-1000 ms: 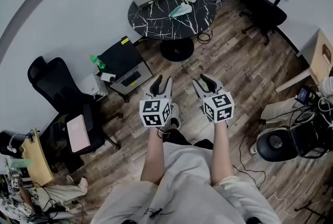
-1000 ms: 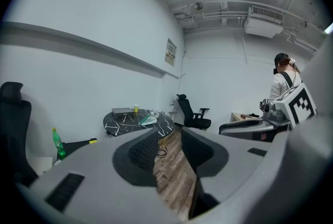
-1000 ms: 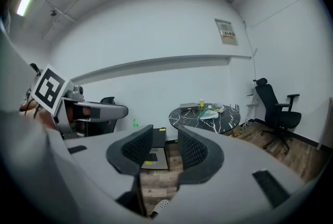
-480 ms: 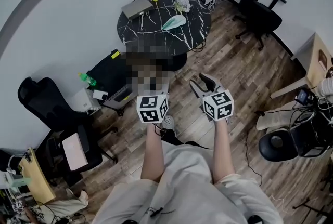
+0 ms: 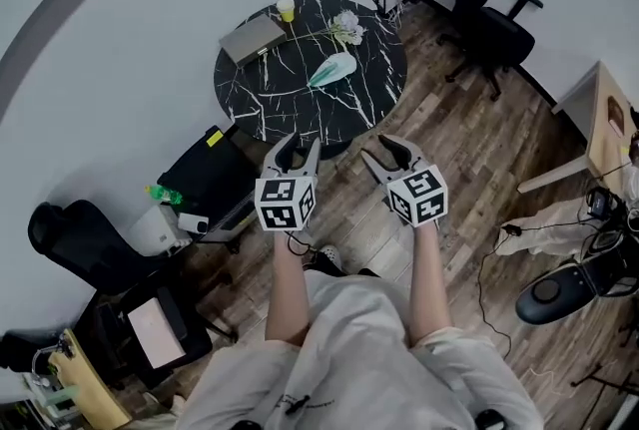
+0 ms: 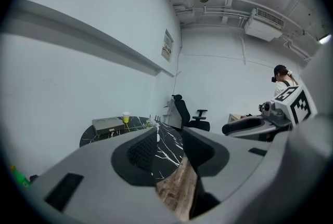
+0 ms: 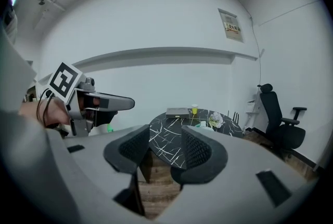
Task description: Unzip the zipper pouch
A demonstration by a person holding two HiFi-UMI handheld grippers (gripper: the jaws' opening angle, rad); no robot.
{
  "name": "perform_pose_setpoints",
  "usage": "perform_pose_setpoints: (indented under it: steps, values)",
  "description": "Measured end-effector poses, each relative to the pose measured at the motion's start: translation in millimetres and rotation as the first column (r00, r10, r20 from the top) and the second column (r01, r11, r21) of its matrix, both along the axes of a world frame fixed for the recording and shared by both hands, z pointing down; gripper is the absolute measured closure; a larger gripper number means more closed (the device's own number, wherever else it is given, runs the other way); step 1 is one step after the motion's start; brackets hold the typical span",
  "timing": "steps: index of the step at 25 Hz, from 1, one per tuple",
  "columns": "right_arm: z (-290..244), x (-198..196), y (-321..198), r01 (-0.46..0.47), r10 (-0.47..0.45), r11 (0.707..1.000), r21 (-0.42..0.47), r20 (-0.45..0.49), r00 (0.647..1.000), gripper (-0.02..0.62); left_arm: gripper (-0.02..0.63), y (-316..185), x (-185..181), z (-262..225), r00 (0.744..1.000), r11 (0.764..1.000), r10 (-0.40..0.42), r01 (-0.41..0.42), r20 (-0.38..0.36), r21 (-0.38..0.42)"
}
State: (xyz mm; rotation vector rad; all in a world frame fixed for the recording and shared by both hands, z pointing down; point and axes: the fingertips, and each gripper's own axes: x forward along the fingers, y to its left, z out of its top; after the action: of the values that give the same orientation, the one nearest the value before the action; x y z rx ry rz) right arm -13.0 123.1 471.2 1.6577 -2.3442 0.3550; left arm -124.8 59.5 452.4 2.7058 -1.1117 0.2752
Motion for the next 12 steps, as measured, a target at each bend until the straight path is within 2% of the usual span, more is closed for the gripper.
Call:
perform_pose_setpoints:
  steps: [7,12]
  values:
    - [14,-3,-59,-0.053,0.053,0.998,-0.022,0.01,0.999,0.397,0.449,-61,-5,22,0.998,0.997,0.064,-0.064,0.016,-0.031]
    - [30,1,-79,-0.081,0.081,0.995,-0.059,-0.009,0.997,0.396,0.449,-88,-14,39,0.998,0.996,0.063,-0.062,0.013,-0.068]
